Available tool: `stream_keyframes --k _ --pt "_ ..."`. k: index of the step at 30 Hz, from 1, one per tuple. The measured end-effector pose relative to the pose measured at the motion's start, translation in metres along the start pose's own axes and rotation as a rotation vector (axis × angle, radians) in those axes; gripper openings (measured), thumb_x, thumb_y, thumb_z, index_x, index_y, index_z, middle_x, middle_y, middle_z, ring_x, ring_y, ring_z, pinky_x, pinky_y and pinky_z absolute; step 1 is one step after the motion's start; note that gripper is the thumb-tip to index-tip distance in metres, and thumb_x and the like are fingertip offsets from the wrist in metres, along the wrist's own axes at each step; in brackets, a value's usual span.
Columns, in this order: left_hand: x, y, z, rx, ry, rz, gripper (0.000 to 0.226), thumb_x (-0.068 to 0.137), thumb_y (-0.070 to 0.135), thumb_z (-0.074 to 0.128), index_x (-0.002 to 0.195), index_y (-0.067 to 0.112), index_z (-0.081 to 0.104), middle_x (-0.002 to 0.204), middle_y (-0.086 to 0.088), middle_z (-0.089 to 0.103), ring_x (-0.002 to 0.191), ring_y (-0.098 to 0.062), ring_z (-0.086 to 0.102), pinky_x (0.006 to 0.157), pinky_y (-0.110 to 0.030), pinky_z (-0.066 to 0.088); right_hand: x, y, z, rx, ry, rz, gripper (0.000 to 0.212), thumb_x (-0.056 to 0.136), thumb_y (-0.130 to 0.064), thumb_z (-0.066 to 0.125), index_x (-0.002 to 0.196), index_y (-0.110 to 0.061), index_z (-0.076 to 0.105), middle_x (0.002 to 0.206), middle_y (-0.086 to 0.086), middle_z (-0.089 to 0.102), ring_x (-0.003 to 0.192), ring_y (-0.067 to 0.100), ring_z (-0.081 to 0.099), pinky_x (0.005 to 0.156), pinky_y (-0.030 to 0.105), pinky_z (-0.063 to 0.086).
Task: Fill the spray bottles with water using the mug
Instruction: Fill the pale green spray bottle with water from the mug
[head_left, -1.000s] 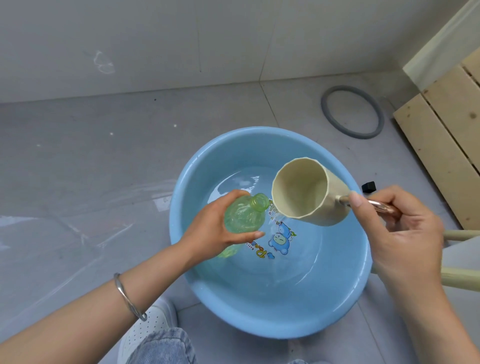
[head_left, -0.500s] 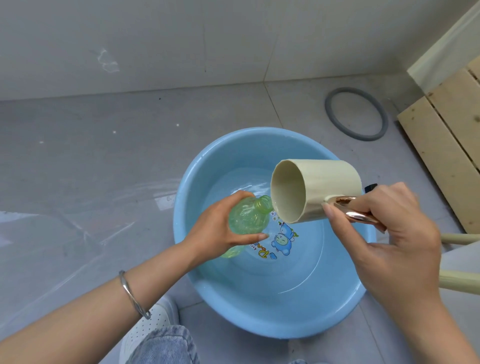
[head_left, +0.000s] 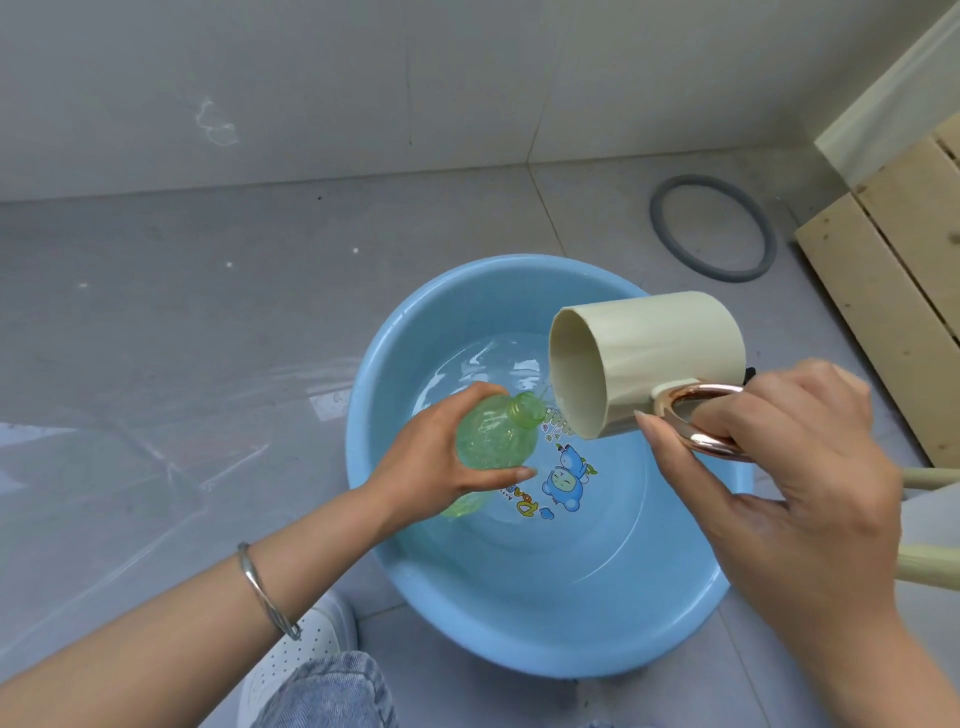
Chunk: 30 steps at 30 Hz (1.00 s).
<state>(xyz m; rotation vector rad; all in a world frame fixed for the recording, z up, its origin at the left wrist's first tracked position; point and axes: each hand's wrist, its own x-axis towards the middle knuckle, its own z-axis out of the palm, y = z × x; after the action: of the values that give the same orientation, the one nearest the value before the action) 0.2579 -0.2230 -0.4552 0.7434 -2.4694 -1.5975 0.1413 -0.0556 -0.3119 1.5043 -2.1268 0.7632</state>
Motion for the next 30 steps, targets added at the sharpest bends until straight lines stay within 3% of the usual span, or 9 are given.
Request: stream_keyframes --k 7,10,14,18,27,30 --pt "0.0 -0.001 0.0 -0.007 0.02 0.015 0.066 0.059 0.064 0.081 0.114 0.048 0.05 0.111 0.023 0.062 0.105 -0.003 0.056 0.091 -0.02 0.042 -0.004 0.005 0.0 -0.027 0.036 0.02 0.031 0.088 -0.019 0.067 0.062 -0.004 0.058 0.071 -0.011 0.036 0.075 0.009 0.027 0.077 0.026 0.028" --pt "0.0 0.0 -0.001 -0.005 0.017 0.014 0.064 0.061 0.062 0.082 0.114 0.051 0.048 0.114 0.025 0.061 0.108 -0.003 0.056 0.092 -0.02 0.042 -0.009 0.009 0.004 -0.058 0.035 -0.018 0.032 0.088 -0.018 0.066 0.06 -0.003 0.06 0.062 -0.002 0.048 0.069 0.015 0.032 0.075 0.027 0.025" --pt "-0.001 0.005 -0.002 -0.012 0.015 0.008 0.062 0.057 0.067 0.075 0.11 0.053 0.046 0.11 0.033 0.057 0.107 0.001 0.054 0.09 -0.01 0.038 -0.017 0.017 0.009 -0.127 0.024 -0.07 0.032 0.088 -0.018 0.067 0.06 -0.005 0.06 0.061 0.003 0.058 0.068 0.021 0.04 0.083 0.027 0.027" --pt "-0.001 0.005 0.0 -0.008 0.011 0.011 0.065 0.059 0.063 0.079 0.115 0.047 0.05 0.112 0.027 0.06 0.107 0.0 0.055 0.092 -0.018 0.041 -0.02 0.019 0.01 -0.151 0.031 -0.109 0.035 0.089 -0.018 0.066 0.058 -0.004 0.058 0.059 0.003 0.057 0.067 0.023 0.04 0.084 0.029 0.026" --pt "0.0 0.007 0.006 -0.002 -0.014 0.004 0.064 0.06 0.06 0.082 0.111 0.055 0.044 0.114 0.027 0.057 0.111 -0.003 0.054 0.095 -0.023 0.041 -0.016 0.006 0.006 -0.03 0.053 -0.115 0.037 0.086 -0.017 0.068 0.054 -0.002 0.057 0.054 0.005 0.049 0.066 0.023 0.036 0.08 0.028 0.028" --pt "0.0 0.006 0.007 -0.009 -0.018 0.005 0.064 0.058 0.066 0.081 0.11 0.06 0.044 0.117 0.027 0.058 0.113 -0.004 0.054 0.096 -0.024 0.042 -0.018 0.005 0.004 -0.071 0.071 -0.179 0.025 0.086 -0.017 0.069 0.069 -0.011 0.051 0.052 0.005 0.046 0.066 0.023 0.035 0.082 0.028 0.027"
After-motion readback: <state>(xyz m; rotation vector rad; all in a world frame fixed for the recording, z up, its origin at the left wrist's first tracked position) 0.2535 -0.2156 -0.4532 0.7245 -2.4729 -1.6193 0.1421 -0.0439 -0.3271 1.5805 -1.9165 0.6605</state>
